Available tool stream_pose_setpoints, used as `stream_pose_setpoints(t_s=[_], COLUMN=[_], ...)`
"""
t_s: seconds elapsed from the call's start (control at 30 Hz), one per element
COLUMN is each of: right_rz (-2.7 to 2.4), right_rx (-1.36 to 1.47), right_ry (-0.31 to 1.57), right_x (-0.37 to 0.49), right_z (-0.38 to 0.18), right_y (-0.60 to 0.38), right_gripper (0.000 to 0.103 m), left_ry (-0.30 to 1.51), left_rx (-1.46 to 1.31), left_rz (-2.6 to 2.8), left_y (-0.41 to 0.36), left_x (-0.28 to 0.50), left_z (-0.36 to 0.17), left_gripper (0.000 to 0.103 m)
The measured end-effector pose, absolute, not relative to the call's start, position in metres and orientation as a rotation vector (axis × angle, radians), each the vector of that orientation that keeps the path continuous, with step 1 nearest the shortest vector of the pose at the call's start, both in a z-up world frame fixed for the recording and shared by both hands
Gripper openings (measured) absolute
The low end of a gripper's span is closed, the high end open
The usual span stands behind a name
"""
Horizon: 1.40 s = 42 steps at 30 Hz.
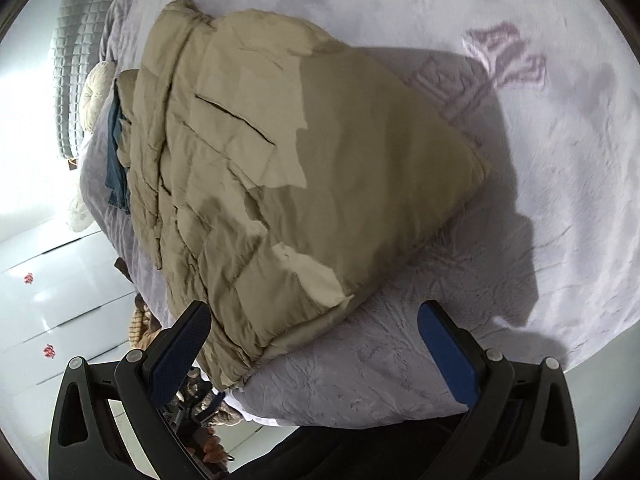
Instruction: Fold large clothes
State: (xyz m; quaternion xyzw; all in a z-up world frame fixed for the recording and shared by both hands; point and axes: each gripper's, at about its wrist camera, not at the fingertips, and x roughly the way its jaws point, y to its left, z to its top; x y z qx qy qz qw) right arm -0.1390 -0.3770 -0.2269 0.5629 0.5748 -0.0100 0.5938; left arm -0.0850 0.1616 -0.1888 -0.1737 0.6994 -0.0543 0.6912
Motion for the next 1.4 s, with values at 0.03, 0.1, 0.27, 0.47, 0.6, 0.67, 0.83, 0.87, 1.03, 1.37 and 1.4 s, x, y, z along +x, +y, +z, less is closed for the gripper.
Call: stream_pose_setpoints(t_s=[0.03, 0.1, 0.27, 0.47, 0.6, 0.67, 0.83, 0.87, 1.03, 1.37, 1.4], right_rz=[-0.025, -0.026, -0.012, -0.013, -0.002, 0.007, 0.056, 0.058, 0.07, 0.114, 0.131], right_rx=[1.321, 1.346, 1.376, 1.424, 1.464, 1.523, 1.642, 1.65, 1.655, 1.505, 1.478], right_ry=[1.341, 1.345, 1.333, 1.309, 1.281, 1.251, 1.148, 1.144, 1.16, 1.168, 1.154], right_x=[-0.14, -0.143, -0.144, -0.141, -0.136, -0.134, -0.129, -0.127, -0.123, -0.098, -0.091], right_z=[-0.231, -0.237, -0.243, -0.253, -0.257, -0.261, -0.263, -0.263, -0.264, -0.23, -0.22], right_y=[-0.375, -0.374, -0.371, -0.373, -0.372, -0.372, -0.372, -0.371, -0.367, -0.372, -0.373], right_gripper=[0.103, 0.103, 0.103, 0.103, 0.103, 0.103, 0.103, 0.103, 0.083, 0.009, 0.009], left_ry=[1.586, 1.605, 1.59, 1.536, 1.532, 1.533, 1.504, 1.498, 1.472, 1.36, 1.347], left_rx=[-0.421, -0.463, -0.534, -0.685, -0.712, -0.714, -0.748, -0.726, -0.737, -0.535, -0.53], left_rz=[-0.135, -0.14, -0.176, -0.166, -0.153, -0.16, -0.216, -0.21, -0.176, -0.243, -0.245], left_y=[0.158, 0.153, 0.148, 0.141, 0.126, 0.119, 0.114, 0.112, 0.127, 0.117, 0.118], left_x=[-0.089, -0.094, -0.099, -0.084, -0.076, -0.072, -0.065, -0.064, -0.061, -0.042, -0.038], left_z=[-0.197, -0.204, -0.212, -0.225, -0.237, -0.238, -0.225, -0.222, -0.215, -0.152, -0.145], left_gripper=[0.101, 0.101, 0.101, 0.101, 0.101, 0.101, 0.092, 0.079, 0.027, 0.016, 0.016])
